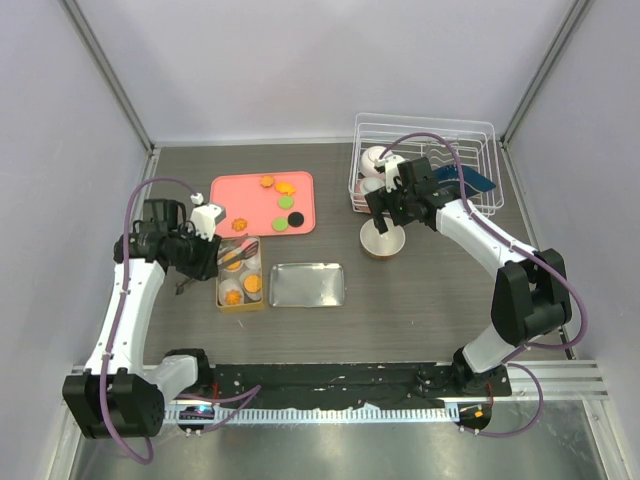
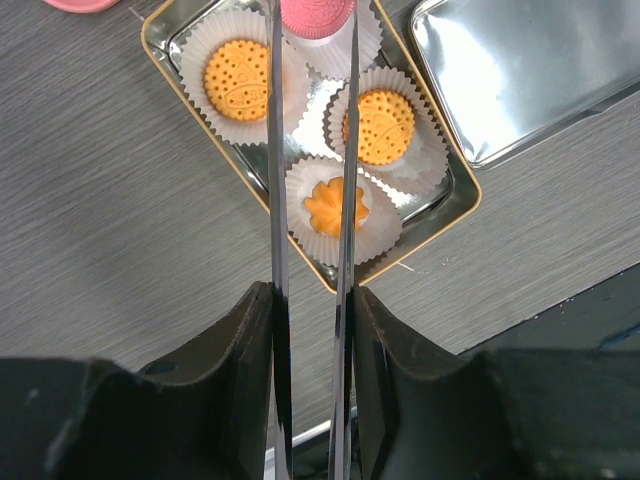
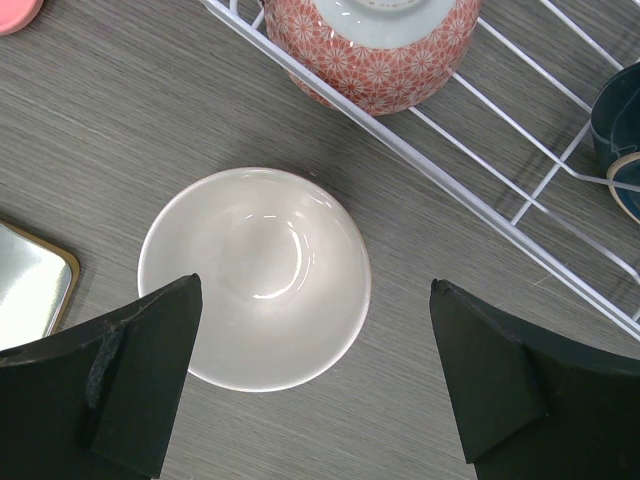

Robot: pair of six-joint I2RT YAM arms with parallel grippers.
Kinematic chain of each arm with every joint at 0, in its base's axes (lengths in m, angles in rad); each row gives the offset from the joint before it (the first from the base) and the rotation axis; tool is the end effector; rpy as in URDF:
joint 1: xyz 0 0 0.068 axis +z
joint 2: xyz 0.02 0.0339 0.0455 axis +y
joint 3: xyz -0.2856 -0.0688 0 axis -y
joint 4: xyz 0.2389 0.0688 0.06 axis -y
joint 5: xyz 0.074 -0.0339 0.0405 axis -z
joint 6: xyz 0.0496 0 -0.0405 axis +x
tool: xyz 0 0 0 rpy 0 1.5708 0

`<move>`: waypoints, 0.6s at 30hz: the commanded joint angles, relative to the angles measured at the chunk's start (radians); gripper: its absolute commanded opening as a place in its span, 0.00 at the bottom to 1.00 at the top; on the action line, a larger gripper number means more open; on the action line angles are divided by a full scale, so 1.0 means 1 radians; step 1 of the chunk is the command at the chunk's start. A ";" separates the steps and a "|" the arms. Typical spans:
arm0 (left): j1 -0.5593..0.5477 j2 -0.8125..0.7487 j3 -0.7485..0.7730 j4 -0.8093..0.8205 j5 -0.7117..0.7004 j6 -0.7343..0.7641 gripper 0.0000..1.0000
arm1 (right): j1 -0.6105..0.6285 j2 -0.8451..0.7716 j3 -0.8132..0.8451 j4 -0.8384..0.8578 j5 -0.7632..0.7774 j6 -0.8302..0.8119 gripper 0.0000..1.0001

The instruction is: Pack the cookies

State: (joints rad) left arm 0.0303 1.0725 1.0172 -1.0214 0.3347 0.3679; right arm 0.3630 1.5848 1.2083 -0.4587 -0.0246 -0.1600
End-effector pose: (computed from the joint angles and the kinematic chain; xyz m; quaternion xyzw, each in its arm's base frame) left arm 0.1831 -0.0108 0.3047 0.2008 0.9357 -0.1106 0.2683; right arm 0.3278 0.1258 0.2754 -0.2455 0.9002 0.0478 0.3565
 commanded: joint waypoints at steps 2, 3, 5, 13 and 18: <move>0.003 0.012 -0.002 0.057 0.024 -0.003 0.26 | 0.005 -0.006 0.045 0.002 -0.001 -0.009 1.00; 0.003 0.012 -0.003 0.058 0.024 -0.004 0.27 | 0.005 -0.006 0.043 0.000 -0.001 -0.009 1.00; 0.003 0.017 -0.003 0.061 0.029 -0.004 0.27 | 0.005 -0.005 0.045 0.000 -0.001 -0.009 1.00; 0.003 0.024 -0.009 0.067 0.036 -0.003 0.31 | 0.005 -0.003 0.043 0.002 0.000 -0.010 1.00; 0.005 0.027 -0.026 0.075 0.043 0.000 0.35 | 0.005 -0.005 0.045 0.002 0.002 -0.010 1.00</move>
State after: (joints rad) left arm 0.0303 1.0996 1.0019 -0.9878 0.3424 0.3679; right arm 0.3630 1.5848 1.2083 -0.4595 -0.0242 -0.1600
